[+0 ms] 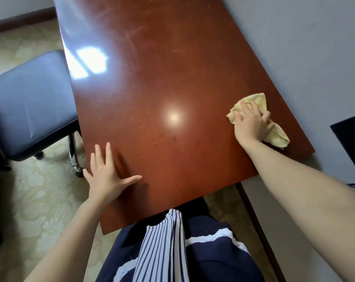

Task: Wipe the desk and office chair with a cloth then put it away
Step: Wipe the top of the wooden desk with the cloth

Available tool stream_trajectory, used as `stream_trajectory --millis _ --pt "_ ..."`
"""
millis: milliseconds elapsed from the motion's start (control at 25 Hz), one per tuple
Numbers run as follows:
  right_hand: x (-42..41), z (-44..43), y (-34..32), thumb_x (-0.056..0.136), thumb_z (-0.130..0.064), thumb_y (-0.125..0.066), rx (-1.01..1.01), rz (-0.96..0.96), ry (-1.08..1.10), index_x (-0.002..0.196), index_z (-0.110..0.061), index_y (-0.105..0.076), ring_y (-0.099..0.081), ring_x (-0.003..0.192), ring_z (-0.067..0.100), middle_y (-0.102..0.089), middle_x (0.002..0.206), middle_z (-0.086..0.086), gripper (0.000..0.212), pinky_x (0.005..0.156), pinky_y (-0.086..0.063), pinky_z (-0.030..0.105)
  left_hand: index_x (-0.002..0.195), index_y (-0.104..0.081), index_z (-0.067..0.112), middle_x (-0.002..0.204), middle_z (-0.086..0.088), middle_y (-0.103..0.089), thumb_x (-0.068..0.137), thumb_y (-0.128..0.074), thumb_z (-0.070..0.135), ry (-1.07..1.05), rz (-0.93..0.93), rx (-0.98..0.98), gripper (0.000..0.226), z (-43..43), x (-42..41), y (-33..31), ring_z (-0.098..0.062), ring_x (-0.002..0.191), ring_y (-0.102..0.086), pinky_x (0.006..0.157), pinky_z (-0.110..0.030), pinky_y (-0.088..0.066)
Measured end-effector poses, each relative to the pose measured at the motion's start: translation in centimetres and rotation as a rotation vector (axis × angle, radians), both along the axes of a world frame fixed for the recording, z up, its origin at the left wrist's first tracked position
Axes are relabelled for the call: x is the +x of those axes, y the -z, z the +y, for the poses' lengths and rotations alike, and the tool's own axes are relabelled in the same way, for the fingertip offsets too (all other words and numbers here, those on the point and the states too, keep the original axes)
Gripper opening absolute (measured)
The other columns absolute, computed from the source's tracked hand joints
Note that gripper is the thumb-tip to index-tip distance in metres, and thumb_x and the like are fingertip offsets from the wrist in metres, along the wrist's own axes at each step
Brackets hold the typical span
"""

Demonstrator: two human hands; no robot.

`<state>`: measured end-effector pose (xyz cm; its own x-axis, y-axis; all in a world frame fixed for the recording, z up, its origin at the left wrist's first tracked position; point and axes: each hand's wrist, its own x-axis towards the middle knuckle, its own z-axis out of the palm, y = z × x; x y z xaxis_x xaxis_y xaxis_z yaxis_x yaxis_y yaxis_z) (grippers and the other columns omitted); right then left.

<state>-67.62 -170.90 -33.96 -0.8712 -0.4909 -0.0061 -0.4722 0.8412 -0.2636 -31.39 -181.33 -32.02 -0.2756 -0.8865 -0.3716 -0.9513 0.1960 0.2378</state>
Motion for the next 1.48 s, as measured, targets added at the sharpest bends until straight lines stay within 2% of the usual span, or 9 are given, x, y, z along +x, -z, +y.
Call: stream_trajectory --millis 160,280,440,600,800,960,1120,1320,1480 --pt "8.0 -3.5 0.1 0.093 -0.046 -0.050 0.029 0.007 -0.349 0.126 -0.042 -0.055 -0.034 0.127 0.028 -0.040 0.148 -0.012 0.035 0.099 -0.022 0.043 0.152 0.004 0.021 0.160 -0.007 0.009 0.056 -0.081 0.058 -0.157 0.129 0.110 0.133 -1.4 1.9 0.2 -0.022 0.147 0.004 0.114 -0.057 -0.007" --pt "14.9 -3.6 0.1 0.091 -0.046 -0.053 0.030 -0.039 -0.596 0.126 -0.041 -0.056 -0.037 0.126 0.027 -0.043 0.146 -0.010 0.036 0.096 -0.019 0.041 0.152 0.002 0.015 0.159 -0.008 0.010 0.069 -0.081 0.040 -0.253 0.360 0.145 0.120 -2.4 2.2 0.5 -0.017 0.146 0.006 0.117 -0.040 -0.003" --pt "19.0 0.8 -0.3 0.086 -0.043 -0.062 -0.049 0.032 -1.008 0.119 -0.034 -0.066 -0.057 0.109 0.028 -0.061 0.129 -0.005 0.034 0.087 -0.039 0.044 0.151 0.010 0.013 0.157 -0.010 0.021 0.077 -0.076 0.038 -0.278 0.394 0.227 0.115 -3.3 2.1 1.2 -0.020 0.146 0.013 0.117 -0.032 0.002" --pt "15.6 5.2 -0.9 0.083 -0.039 -0.063 -0.027 0.087 -1.332 0.115 -0.032 -0.069 -0.064 0.101 0.023 -0.064 0.124 -0.006 0.033 0.080 -0.050 0.039 0.147 0.017 0.005 0.157 -0.010 0.019 0.079 -0.075 0.028 -0.239 0.498 0.226 0.117 -3.7 2.6 1.2 -0.015 0.144 0.016 0.115 -0.027 0.007" --pt "11.0 4.0 -1.6 0.079 -0.027 -0.074 0.058 0.130 -1.047 0.121 -0.027 -0.066 -0.061 0.095 0.032 -0.063 0.127 0.000 0.042 0.076 -0.046 0.044 0.147 0.019 0.009 0.157 -0.004 0.021 0.083 -0.071 0.022 -0.273 0.584 0.343 0.112 -4.0 3.6 1.2 -0.010 0.143 0.016 0.112 -0.022 0.006" --pt "12.2 -1.6 -1.3 0.093 -0.034 -0.057 0.035 0.028 -0.567 0.129 -0.034 -0.057 -0.045 0.115 0.029 -0.050 0.140 -0.005 0.036 0.091 -0.031 0.041 0.147 0.018 0.010 0.156 -0.004 0.023 0.084 -0.066 0.014 -0.294 0.596 0.430 0.105 -4.1 3.5 0.7 -0.014 0.143 0.019 0.112 -0.025 0.007" --pt "16.6 -9.3 -0.8 0.097 -0.040 -0.046 0.052 0.000 -0.184 0.127 -0.040 -0.054 -0.035 0.123 0.027 -0.041 0.146 -0.011 0.031 0.095 -0.028 0.044 0.147 0.020 0.009 0.156 -0.005 0.024 0.084 -0.061 0.009 -0.286 0.596 0.482 0.103 -4.2 3.7 0.5 -0.020 0.143 0.022 0.116 -0.036 0.007" --pt "25.6 -16.0 -1.0 0.096 -0.043 -0.045 0.071 -0.062 -0.540 0.127 -0.044 -0.052 -0.032 0.127 0.023 -0.038 0.147 -0.016 0.032 0.096 -0.026 0.042 0.147 0.020 0.010 0.156 -0.004 0.024 0.085 -0.056 0.004 -0.265 0.652 0.516 0.098 -4.2 4.3 0.6 -0.019 0.142 0.024 0.115 -0.035 0.008" --pt "29.0 -13.6 -0.7 0.095 -0.042 -0.048 0.041 -0.041 -0.906 0.132 -0.042 -0.050 -0.034 0.129 0.022 -0.040 0.147 -0.014 0.037 0.097 -0.023 0.040 0.147 0.020 0.014 0.156 -0.001 0.024 0.083 -0.054 0.001 -0.295 0.690 0.541 0.099 -4.4 4.5 0.6 -0.016 0.143 0.022 0.117 -0.035 0.006"
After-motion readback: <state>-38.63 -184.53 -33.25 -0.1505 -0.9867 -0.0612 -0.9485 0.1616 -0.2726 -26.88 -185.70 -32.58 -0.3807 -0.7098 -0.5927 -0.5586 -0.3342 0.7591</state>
